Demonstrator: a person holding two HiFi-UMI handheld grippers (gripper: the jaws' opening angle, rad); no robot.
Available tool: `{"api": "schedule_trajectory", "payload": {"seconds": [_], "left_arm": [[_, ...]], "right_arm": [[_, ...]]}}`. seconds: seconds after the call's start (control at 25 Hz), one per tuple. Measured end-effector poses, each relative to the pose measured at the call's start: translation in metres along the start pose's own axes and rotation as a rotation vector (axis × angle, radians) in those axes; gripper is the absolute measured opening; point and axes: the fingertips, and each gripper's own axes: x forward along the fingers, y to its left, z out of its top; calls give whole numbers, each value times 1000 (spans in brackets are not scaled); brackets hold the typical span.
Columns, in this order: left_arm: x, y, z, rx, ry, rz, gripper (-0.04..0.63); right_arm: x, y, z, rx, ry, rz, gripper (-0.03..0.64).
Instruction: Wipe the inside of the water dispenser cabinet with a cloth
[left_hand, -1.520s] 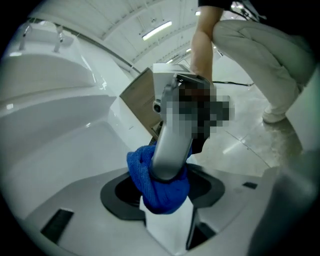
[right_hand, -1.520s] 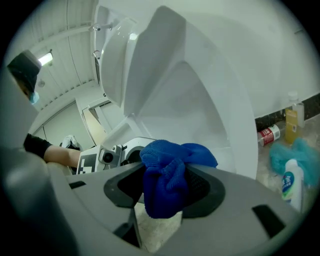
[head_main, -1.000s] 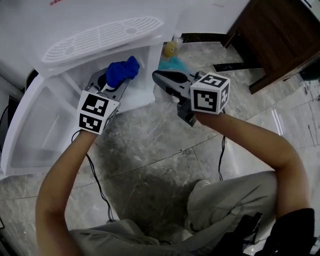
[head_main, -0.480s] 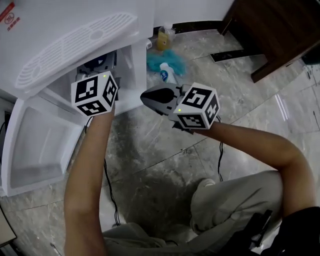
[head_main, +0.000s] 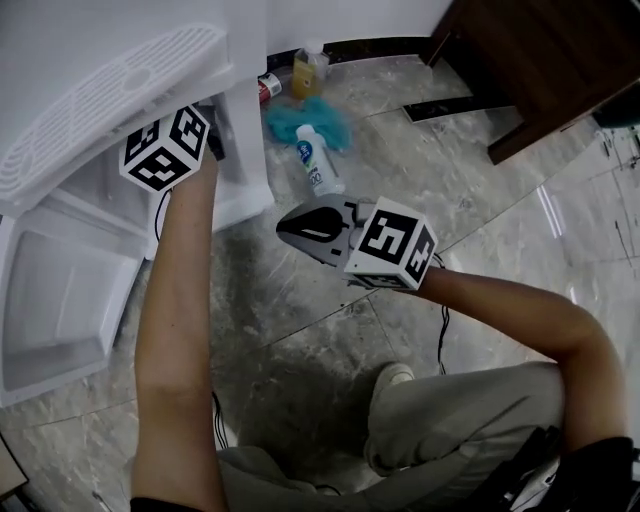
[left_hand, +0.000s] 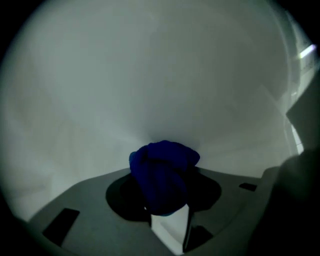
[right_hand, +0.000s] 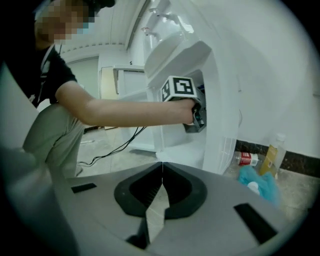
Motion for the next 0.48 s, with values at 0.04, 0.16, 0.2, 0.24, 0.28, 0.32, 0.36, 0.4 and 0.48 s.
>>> {"api": "schedule_trajectory", "payload": {"seconds": [0.04, 0.16, 0.2, 0.24, 0.28, 0.32, 0.36, 0.4, 0.48], "left_arm": [[2, 0, 0, -5, 4, 11, 166], [-8, -4, -6, -8, 1, 24, 166], [-15, -6, -7, -7, -6, 19, 166], [-21, -8, -8, -9, -15, 14, 166], [-27, -9, -9, -17, -25, 9, 166], [-32, -9, -9, -27, -35, 6, 166], [-34, -9, -8, -32, -45, 1, 166], [-33, -10, -6, -27, -52, -6, 166], [-25, -10, 0, -2, -53, -23, 166]], "right_arm": [[-2, 3, -2, -32, 7, 7, -2], [-1, 2, -6, -47, 17, 16, -2], [1, 0, -6, -43, 18, 18, -2], [4, -2, -5, -43, 18, 22, -2], [7, -4, -5, -51, 20, 26, -2], [10, -5, -6, -63, 25, 29, -2], [12, -7, -8, -74, 33, 28, -2], [13, -10, -11, -77, 43, 24, -2], [12, -17, -16, -54, 54, 8, -2]]}}
